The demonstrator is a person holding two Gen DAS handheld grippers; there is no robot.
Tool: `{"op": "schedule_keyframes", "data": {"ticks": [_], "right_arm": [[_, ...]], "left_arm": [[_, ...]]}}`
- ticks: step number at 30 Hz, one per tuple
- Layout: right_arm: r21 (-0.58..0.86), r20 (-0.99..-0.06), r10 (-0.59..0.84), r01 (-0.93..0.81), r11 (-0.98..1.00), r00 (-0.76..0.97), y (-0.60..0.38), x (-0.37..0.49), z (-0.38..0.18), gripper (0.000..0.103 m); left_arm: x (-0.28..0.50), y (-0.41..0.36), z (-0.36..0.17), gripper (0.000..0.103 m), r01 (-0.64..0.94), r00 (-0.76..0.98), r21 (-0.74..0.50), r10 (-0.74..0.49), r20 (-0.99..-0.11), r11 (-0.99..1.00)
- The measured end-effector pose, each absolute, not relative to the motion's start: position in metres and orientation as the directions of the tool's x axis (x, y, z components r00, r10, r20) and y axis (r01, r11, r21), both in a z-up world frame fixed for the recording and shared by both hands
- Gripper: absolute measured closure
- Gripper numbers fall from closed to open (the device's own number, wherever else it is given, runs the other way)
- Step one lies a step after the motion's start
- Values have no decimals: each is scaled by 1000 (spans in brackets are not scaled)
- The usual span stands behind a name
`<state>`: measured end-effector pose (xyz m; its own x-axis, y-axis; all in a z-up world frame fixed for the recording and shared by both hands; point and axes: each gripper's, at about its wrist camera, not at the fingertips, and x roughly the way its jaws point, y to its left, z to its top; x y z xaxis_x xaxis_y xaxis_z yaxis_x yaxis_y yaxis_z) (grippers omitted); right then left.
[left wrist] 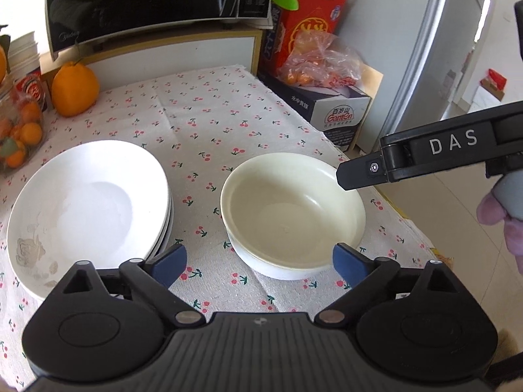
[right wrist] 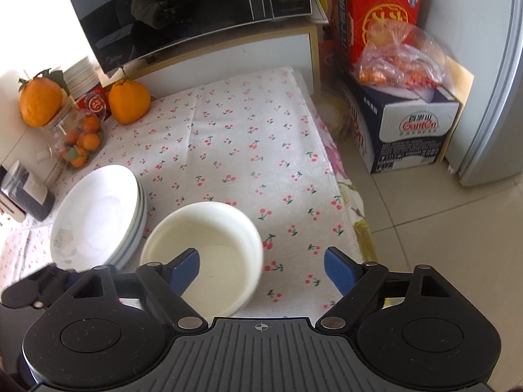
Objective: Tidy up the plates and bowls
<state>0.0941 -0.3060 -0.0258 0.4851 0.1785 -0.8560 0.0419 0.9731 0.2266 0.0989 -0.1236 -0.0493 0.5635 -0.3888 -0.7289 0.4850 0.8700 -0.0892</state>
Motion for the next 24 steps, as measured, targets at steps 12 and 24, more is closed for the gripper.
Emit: {"op": "schedule_keyframes", "data": {"ticks": [12, 24], "right_arm": [[200, -801, 204, -70, 977, 563, -311, 78, -45, 11], [391, -772, 289, 64, 918, 566, -319, 87, -73, 9]], "left_arm": [[77, -121, -66, 1, 609, 600, 1, -459, -656, 793], [85, -140, -92, 1, 624, 598, 5, -473, -647, 781]]}}
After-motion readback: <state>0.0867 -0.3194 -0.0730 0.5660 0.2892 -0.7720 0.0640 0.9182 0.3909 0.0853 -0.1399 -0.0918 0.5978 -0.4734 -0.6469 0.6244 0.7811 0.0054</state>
